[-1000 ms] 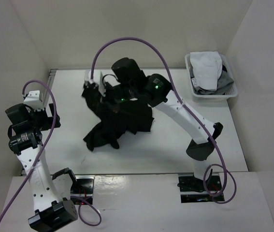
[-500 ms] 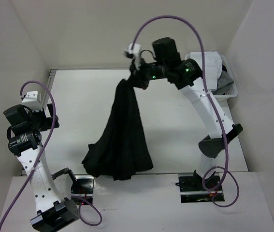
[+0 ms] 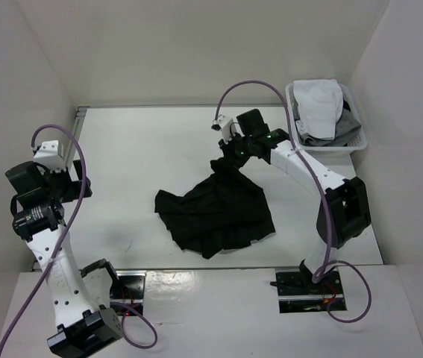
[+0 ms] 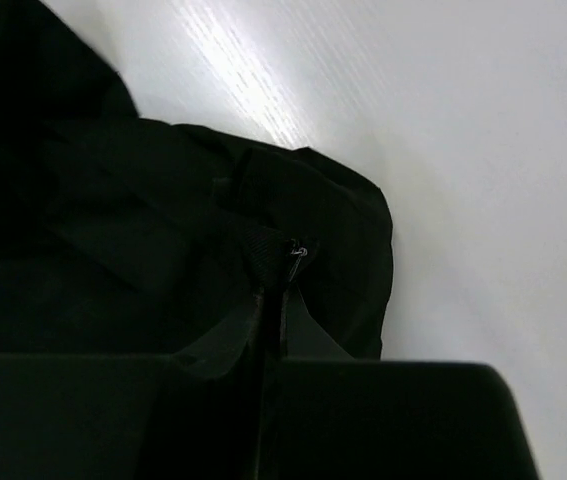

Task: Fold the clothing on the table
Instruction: Flatten the skirt out

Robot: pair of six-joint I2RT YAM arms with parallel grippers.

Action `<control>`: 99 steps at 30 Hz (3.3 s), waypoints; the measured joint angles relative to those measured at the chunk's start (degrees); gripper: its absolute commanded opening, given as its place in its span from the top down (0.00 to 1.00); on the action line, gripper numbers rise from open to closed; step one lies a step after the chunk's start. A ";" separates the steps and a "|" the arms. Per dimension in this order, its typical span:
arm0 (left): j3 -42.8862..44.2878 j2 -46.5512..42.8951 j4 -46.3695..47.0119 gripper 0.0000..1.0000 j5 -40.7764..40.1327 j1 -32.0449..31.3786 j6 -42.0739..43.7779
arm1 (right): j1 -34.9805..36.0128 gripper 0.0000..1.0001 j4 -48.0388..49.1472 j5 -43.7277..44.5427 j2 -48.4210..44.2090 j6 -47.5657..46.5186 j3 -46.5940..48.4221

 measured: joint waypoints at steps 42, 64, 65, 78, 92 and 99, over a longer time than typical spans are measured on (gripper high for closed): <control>10.10 29.14 1.49 0.00 -25.00 -49.48 14.99 | -14.99 1.00 7.85 16.92 19.39 9.16 0.26; 23.10 45.03 4.59 0.00 -10.49 -73.09 12.09 | -16.15 0.31 7.56 18.60 23.50 9.86 4.17; 22.99 46.18 4.42 0.00 -10.80 -74.58 12.04 | -16.35 0.28 7.67 19.02 23.47 9.49 4.17; 32.06 55.23 7.19 0.00 -16.79 -90.23 8.98 | -26.86 0.12 3.93 13.81 13.79 9.66 0.94; 25.90 59.17 14.86 0.00 -20.28 -95.12 7.28 | -42.38 0.12 1.95 8.11 0.09 9.16 -9.20; 22.73 60.72 19.30 0.00 -23.34 -94.99 7.15 | -42.36 0.12 1.40 6.54 -1.38 9.14 -10.69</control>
